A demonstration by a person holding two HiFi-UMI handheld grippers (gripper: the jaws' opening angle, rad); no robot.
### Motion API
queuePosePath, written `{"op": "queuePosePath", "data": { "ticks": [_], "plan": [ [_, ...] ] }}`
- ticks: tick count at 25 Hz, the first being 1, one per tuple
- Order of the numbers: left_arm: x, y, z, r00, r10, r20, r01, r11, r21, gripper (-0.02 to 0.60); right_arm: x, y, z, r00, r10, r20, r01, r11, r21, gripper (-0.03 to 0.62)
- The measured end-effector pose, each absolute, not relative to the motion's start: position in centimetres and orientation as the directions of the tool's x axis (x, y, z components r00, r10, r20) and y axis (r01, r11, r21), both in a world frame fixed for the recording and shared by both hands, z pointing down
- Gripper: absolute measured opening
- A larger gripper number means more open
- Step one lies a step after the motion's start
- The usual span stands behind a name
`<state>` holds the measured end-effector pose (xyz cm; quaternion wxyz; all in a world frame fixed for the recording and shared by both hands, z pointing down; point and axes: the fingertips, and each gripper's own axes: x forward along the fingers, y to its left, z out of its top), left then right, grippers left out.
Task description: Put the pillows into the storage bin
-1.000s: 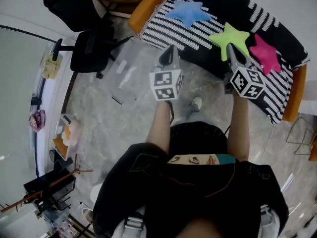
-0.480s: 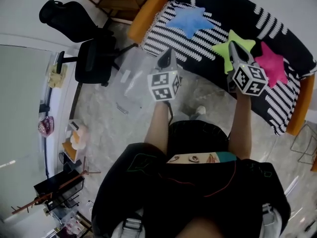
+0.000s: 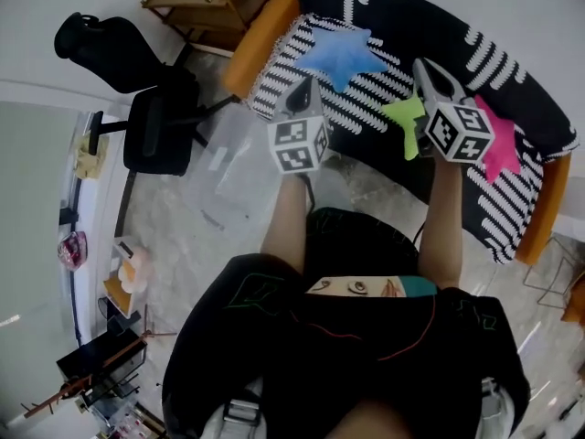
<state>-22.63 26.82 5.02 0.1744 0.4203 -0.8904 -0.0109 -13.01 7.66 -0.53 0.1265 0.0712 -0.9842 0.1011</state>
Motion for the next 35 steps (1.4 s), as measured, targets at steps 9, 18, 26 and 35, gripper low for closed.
{"op": "queuePosePath", "data": {
  "ticks": [9, 18, 26, 35],
  "plan": [
    [-31.2, 21.5, 10.9, -0.521, -0.758, 0.393, -0.728, 0.635, 0.26, 0.011, -22.6, 3.2, 5.7, -0.901, -0.077, 0.427, -0.164, 0.972, -0.171, 0.003],
    [-37.6, 20.5, 17.9, -0.521, -0.7, 0.488, -0.582, 0.71, 0.397, 0.011, -30.0, 0.7, 12.1, -0.807, -0.041, 0.59, -0.126, 0.987, -0.104, 0.003],
    [-34.9, 18.2, 25.1, -0.436, -0.657, 0.615, -0.558, 0.733, 0.388, 0.012, -31.8, -1.2, 19.9, -0.722, 0.057, 0.689, -0.052, 0.989, -0.136, 0.003],
    [-33.3, 14.8, 34.3, -0.434, -0.549, 0.714, -0.445, 0.82, 0.36, 0.014, -31.4, -3.3, 32.0, -0.609, 0.196, 0.768, 0.067, 0.978, -0.197, 0.003]
  ]
}}
